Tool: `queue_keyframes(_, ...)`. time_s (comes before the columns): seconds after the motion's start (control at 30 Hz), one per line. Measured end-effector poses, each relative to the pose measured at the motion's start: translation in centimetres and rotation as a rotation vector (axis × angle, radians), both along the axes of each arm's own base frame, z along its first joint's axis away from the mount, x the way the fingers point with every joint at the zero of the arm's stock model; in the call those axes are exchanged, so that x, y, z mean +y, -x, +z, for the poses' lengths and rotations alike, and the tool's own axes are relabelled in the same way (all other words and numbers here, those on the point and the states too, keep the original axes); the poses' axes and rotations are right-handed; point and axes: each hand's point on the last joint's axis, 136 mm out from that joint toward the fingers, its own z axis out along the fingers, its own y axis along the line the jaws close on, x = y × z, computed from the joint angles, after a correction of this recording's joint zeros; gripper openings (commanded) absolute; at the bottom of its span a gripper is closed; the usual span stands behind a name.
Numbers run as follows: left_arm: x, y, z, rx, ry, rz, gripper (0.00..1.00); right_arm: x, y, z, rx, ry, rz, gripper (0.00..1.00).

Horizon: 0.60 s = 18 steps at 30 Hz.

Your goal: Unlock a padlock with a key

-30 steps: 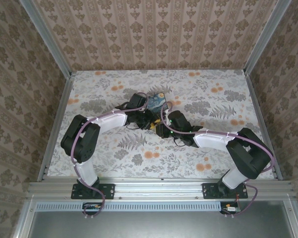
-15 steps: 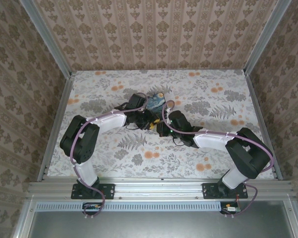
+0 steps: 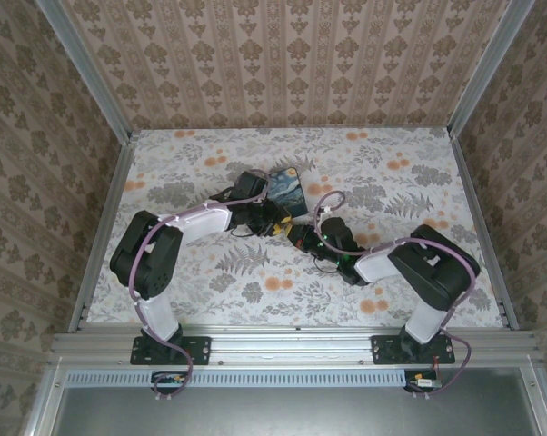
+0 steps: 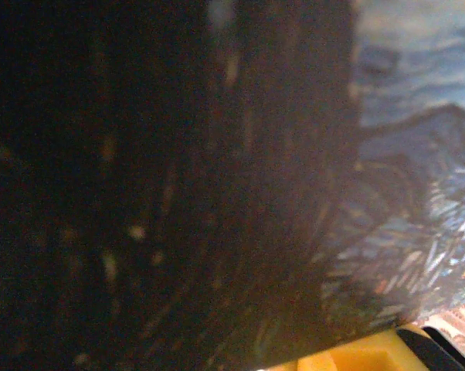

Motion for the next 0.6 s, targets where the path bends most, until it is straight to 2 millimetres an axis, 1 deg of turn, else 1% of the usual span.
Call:
queue_keyframes(0.17,0.27,-0.3,-0.08,-0.004,-0.006,0.012,0.0,0.22,-0.27,0.06,0.051,-0.147,-0.05,0.0)
queue_keyframes(0.43,-0.31,-0.18,0.3,-0.004,0.019,0.004,0.0,-0.44,-0.05,0.5,0.143,-0.333,-0.167,0.0)
queue_keyframes(0.5,-0.37,-0.24,0.38,-0.005,0.024,0.005,0.0,-0.49,-0.12,0.64,0.161,-0.362,-0.186,0.04)
queue_keyframes(0.6,-0.48,-0.26,0.5,-0.006,0.031,0.005,0.0,-0.58,-0.16,0.87,0.183,-0.386,-0.201,0.15)
